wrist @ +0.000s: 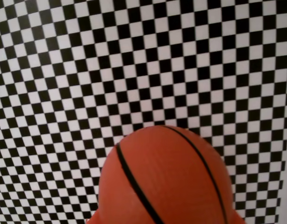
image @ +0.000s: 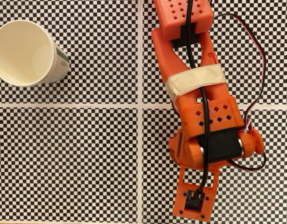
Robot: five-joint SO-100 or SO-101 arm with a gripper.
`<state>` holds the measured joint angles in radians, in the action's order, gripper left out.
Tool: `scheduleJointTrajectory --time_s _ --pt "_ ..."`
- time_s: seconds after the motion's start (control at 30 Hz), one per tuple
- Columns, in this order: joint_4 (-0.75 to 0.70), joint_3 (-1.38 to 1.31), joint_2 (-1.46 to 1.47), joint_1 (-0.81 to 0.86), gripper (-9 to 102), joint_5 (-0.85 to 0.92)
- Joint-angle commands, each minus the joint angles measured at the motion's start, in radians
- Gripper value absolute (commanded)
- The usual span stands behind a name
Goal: Grasp basketball and place into cup.
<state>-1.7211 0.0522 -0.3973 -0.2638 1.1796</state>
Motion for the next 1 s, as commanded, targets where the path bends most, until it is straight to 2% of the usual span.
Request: scheduleJointTrajectory --time_s 0.0,0.3,0.73,0.97 --pt "-0.008 -0.13 -0.051 0.005 9 -0.009" --pt "-0.009 -0.067 -0.163 0.021 12 0.014" --pt "-0.008 0.578 -0.769 0.037 11 0.049" --pt "-0.008 0.877 -1.088 0.109 11 0.075"
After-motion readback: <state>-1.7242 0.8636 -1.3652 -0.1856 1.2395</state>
